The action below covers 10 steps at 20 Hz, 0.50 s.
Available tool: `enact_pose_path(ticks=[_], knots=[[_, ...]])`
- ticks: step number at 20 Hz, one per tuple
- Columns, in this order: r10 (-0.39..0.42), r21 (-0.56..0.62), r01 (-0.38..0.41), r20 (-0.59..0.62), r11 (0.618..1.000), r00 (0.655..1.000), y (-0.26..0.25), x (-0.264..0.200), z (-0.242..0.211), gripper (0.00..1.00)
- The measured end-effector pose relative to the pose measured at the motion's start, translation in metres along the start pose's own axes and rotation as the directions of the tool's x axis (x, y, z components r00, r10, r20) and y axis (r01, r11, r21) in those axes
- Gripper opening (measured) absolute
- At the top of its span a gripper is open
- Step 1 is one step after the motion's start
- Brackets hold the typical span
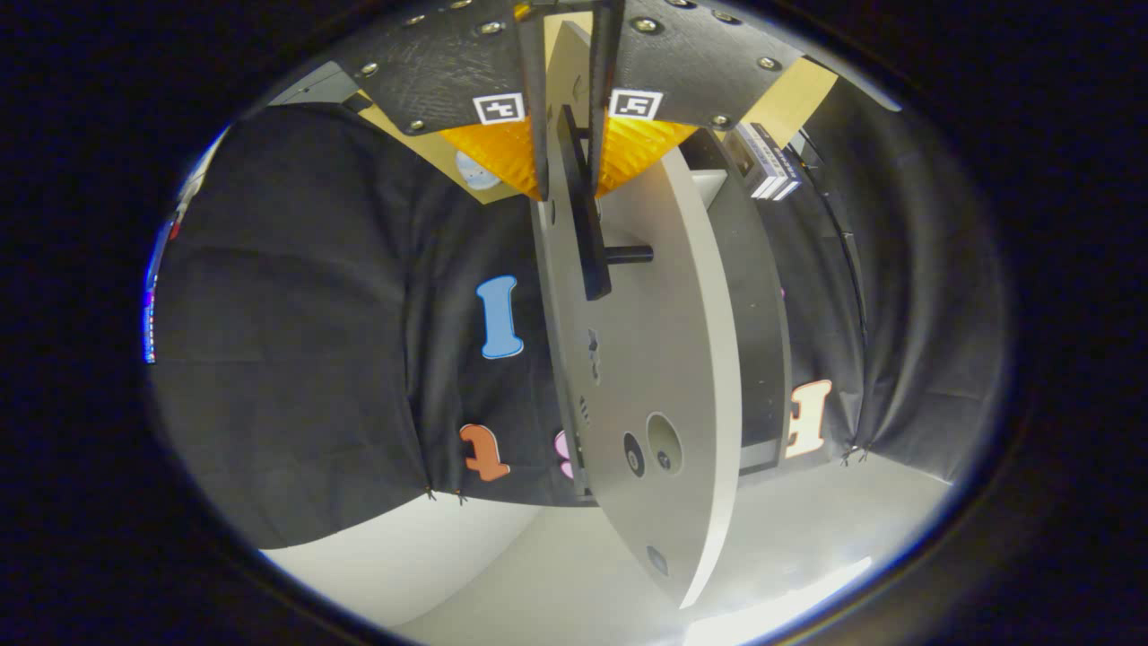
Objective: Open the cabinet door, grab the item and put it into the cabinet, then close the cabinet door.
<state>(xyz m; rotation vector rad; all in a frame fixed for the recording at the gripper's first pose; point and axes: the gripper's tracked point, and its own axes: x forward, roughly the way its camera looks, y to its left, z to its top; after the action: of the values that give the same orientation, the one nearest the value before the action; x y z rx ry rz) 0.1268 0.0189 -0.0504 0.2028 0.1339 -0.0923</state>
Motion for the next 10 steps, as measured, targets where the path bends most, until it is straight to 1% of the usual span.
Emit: enact_pose_path(ticks=[4,6,7,10], knots=[[0.005,0.015,-0.005,0.001,1.000,1.000,0.000,0.000,0.000,0.20],[-0.007,-0.003,0.007,0.016,1.000,1.000,-0.006,0.004,0.002,0.14],[-0.006,-0.005,0.006,0.020,1.000,1.000,-0.012,0.004,0.004,0.14],[0.030,0.009,-0.030,0.025,0.999,0.999,-0.008,0.006,0.006,0.14]])
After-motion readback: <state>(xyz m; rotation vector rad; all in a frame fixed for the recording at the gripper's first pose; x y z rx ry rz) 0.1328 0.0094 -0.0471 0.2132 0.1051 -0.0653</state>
